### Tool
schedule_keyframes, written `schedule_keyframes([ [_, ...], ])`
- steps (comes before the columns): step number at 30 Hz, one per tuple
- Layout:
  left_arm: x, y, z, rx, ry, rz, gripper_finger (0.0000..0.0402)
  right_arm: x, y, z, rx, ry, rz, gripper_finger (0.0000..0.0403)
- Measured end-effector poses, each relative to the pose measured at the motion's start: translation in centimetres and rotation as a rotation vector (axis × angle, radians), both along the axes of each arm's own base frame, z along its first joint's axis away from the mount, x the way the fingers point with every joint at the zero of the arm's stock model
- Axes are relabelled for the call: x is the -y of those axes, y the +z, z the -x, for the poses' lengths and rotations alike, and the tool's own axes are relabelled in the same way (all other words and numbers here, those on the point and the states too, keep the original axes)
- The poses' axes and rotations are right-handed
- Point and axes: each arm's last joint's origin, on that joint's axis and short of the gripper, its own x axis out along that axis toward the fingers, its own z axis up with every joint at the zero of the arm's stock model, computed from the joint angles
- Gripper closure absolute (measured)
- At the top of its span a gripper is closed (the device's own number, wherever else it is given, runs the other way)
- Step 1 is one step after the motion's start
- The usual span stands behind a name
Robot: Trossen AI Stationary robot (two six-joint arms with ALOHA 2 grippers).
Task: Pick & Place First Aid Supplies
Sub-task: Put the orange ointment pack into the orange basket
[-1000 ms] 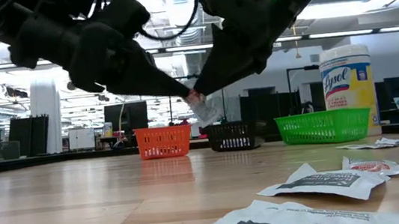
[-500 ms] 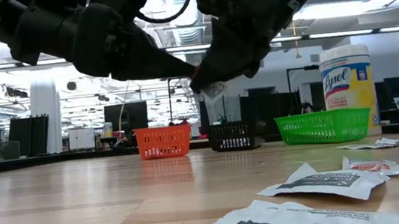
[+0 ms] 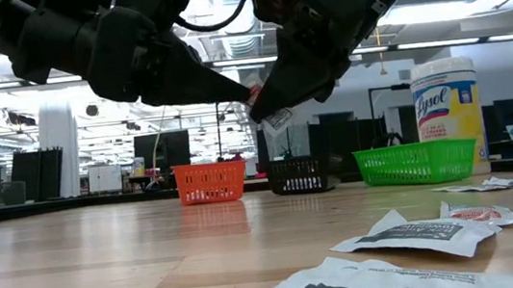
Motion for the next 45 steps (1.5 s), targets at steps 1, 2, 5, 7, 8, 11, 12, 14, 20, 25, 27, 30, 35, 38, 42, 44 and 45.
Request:
schedule_keyframes([
  [1, 0.0, 0.0, 0.0, -0.001, 0.000, 0.000, 0.0396, 0.0, 0.0, 0.1, -0.009, 0.001, 0.001, 0.0392],
  [2, 0.0, 0.0, 0.0, -0.002, 0.000, -0.001, 0.0396, 0.0, -0.1, 0.1, -0.017, 0.001, 0.003, 0.0392],
  [5, 0.0, 0.0, 0.0, -0.003, 0.002, -0.001, 0.0395, 0.0, -0.2, 0.1, -0.022, 0.002, 0.003, 0.0399],
  [7, 0.0, 0.0, 0.0, -0.003, 0.002, -0.001, 0.0395, 0.0, -0.2, 0.2, -0.024, 0.003, 0.004, 0.0400],
  [8, 0.0, 0.0, 0.0, -0.003, 0.002, -0.001, 0.0396, 0.0, -0.2, 0.2, -0.024, 0.003, 0.004, 0.0399],
  [11, 0.0, 0.0, 0.0, -0.002, 0.003, -0.001, 0.0396, 0.0, -0.2, 0.2, -0.029, 0.003, 0.005, 0.0397],
  [12, 0.0, 0.0, 0.0, -0.002, 0.002, -0.001, 0.0396, 0.0, -0.2, 0.2, -0.032, 0.003, 0.006, 0.0398],
  [14, 0.0, 0.0, 0.0, -0.002, 0.003, -0.001, 0.0395, 0.0, -0.3, 0.3, -0.039, 0.004, 0.007, 0.0401],
  [20, 0.0, 0.0, 0.0, -0.001, 0.005, -0.001, 0.0396, 0.0, -0.3, 0.3, -0.043, 0.006, 0.006, 0.0398],
  [25, 0.0, 0.2, 0.1, 0.006, 0.005, 0.001, 0.0396, 0.0, -0.3, 0.3, -0.044, 0.007, 0.006, 0.0400],
  [27, 0.0, 0.2, 0.1, 0.007, 0.005, 0.001, 0.0397, 0.0, -0.3, 0.3, -0.044, 0.008, 0.006, 0.0400],
  [30, 0.0, 0.2, 0.1, 0.008, 0.009, 0.001, 0.0396, 0.0, -0.3, 0.3, -0.043, 0.008, 0.006, 0.0399],
  [35, -0.1, 0.2, 0.1, 0.010, 0.038, -0.004, 0.0397, 0.0, -0.3, 0.4, -0.044, 0.006, 0.007, 0.0399],
  [38, 0.1, 0.2, 0.2, 0.012, 0.038, -0.006, 0.0397, 0.0, -0.3, 0.3, -0.044, 0.006, 0.007, 0.0400],
  [42, 0.7, 0.3, 0.4, 0.018, 0.056, -0.042, 0.0397, 0.0, -0.3, 0.3, -0.037, 0.007, 0.005, 0.0399],
  [44, 1.0, 0.3, 0.5, 0.020, 0.065, -0.057, 0.0397, 0.0, -0.3, 0.3, -0.033, 0.007, 0.003, 0.0398],
  [45, 1.1, 0.3, 0.6, 0.020, 0.065, -0.064, 0.0397, 0.0, -0.3, 0.3, -0.033, 0.007, 0.003, 0.0398],
])
